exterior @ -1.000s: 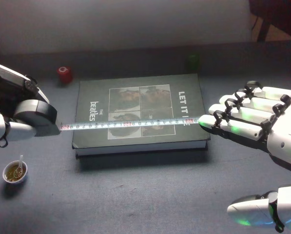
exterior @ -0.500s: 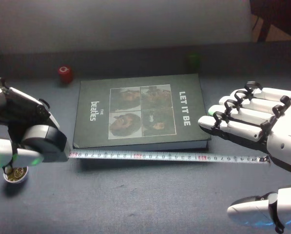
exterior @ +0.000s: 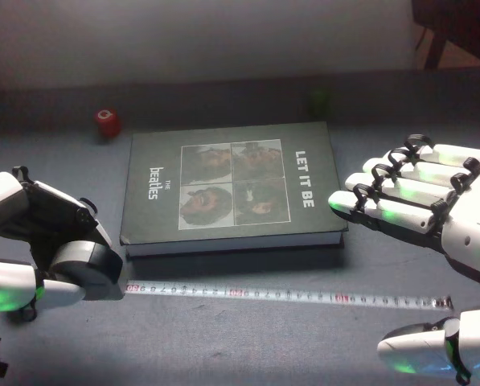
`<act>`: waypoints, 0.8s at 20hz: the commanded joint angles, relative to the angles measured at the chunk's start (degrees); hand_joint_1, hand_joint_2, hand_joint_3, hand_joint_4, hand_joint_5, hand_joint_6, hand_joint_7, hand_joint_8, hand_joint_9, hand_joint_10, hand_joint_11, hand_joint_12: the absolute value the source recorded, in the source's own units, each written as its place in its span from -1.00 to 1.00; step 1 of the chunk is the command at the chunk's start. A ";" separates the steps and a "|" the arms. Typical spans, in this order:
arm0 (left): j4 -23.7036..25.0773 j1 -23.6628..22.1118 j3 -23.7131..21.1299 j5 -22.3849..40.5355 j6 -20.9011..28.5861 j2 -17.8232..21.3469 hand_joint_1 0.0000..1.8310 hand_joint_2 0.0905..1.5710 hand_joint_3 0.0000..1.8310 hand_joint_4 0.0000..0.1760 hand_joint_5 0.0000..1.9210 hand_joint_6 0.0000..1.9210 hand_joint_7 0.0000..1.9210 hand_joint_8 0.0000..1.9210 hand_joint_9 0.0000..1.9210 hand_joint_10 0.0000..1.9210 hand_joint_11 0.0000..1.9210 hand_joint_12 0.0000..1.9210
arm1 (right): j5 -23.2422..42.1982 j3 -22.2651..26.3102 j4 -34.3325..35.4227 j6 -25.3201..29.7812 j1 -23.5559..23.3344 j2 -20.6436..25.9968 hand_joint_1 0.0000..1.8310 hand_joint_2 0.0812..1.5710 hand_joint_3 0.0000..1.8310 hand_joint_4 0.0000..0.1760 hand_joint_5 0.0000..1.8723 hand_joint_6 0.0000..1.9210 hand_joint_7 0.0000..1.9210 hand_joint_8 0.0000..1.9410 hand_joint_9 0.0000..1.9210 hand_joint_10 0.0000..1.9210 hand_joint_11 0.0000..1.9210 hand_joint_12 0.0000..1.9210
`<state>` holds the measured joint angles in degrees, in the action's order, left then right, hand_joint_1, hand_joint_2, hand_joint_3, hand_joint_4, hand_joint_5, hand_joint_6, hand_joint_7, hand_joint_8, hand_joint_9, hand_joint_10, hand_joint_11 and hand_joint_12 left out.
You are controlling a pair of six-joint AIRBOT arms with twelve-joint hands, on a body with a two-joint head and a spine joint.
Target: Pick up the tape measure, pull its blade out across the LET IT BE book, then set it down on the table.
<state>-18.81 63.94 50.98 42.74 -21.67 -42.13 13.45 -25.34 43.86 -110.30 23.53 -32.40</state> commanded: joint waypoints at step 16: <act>-3.20 -0.03 6.36 7.68 -0.62 -6.02 0.51 0.33 -1.00 -1.00 0.13 -0.34 0.18 -0.18 -0.09 0.30 -0.16 0.19 | 4.67 0.19 -1.00 -0.09 -0.48 0.15 -0.99 0.31 -1.00 -1.00 -1.00 -1.00 -1.00 -1.00 -1.00 -1.00 -1.00 -0.63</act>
<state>-21.61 64.51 57.23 43.75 -22.85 -48.14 13.45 -25.32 43.75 -110.41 23.53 -32.42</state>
